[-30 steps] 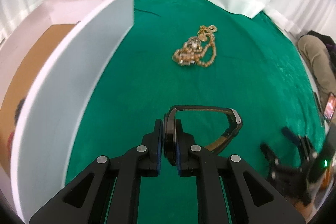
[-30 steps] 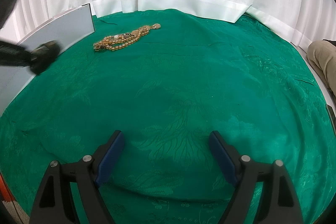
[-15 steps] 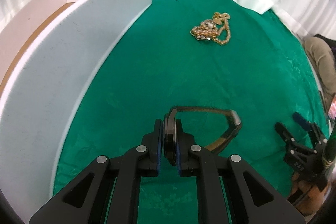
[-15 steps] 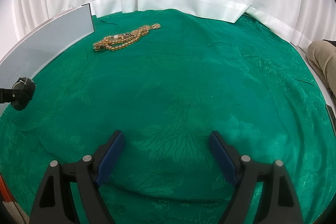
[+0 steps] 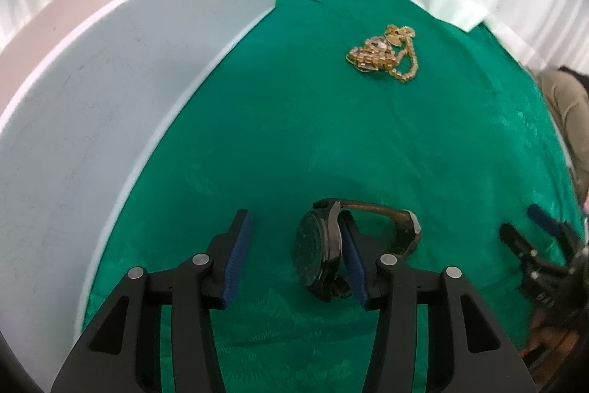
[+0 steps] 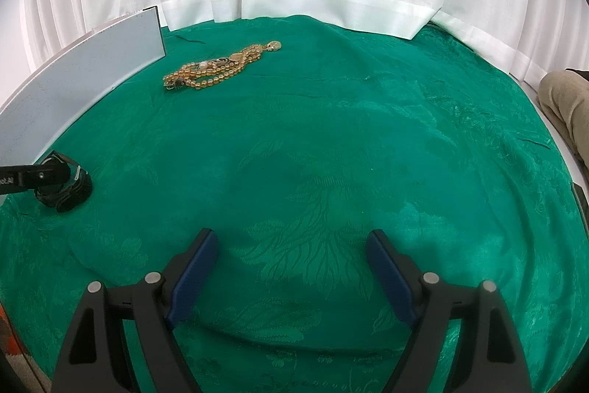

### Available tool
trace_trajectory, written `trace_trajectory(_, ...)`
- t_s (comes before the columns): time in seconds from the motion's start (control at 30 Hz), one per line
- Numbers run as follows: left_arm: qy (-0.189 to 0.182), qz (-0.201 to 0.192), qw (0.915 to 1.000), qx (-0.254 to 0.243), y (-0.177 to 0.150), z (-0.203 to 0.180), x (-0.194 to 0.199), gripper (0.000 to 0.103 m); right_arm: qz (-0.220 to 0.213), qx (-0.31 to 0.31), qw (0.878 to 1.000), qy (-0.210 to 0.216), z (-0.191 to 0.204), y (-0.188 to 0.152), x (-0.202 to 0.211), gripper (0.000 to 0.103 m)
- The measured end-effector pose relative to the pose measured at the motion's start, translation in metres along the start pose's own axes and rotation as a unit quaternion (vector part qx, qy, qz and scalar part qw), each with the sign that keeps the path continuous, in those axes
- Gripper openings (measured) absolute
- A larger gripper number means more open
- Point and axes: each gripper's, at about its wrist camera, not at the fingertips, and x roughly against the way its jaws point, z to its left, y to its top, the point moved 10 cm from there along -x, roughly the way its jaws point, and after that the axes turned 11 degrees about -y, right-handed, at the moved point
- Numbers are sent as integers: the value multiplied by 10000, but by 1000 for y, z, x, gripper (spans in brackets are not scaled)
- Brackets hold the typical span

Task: Organize jewelry
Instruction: 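Regrasp the watch with the left gripper while the right gripper grasps the gold bead necklace, then carry the watch and gold necklace into the white box and open both grippers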

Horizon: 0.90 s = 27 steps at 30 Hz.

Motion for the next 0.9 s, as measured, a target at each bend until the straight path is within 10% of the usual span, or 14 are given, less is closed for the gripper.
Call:
trace_trajectory(0.1, 102, -32, 9998, -153, -2, -2, 0, 49, 512, 33, 9981, 352, 3, 14, 0, 85)
trace_trajectory(0.3, 78, -22, 9994, -338, -4, -9, 0, 13, 83, 211, 9928, 1172, 34, 113, 7, 85)
trace_trajectory(0.4, 126, -68, 9991, -398, -5, -10, 1, 11, 53, 443, 9890, 1408, 61, 151, -12, 84)
trace_trajectory(0.7, 109, -141, 9989, -437, -9, -10, 2, 10, -23, 2421, 9586, 1497, 167, 160, -68, 51)
trace_trajectory(0.77, 69, -135, 9989, -440, -9, -10, 3, 10, 211, 2202, 9604, 1694, 165, 162, -79, 13)
trace_trajectory(0.9, -25, -144, 9992, -383, -10, -8, 4, 11, 439, 1515, 9657, 2064, 142, 168, -69, 8)
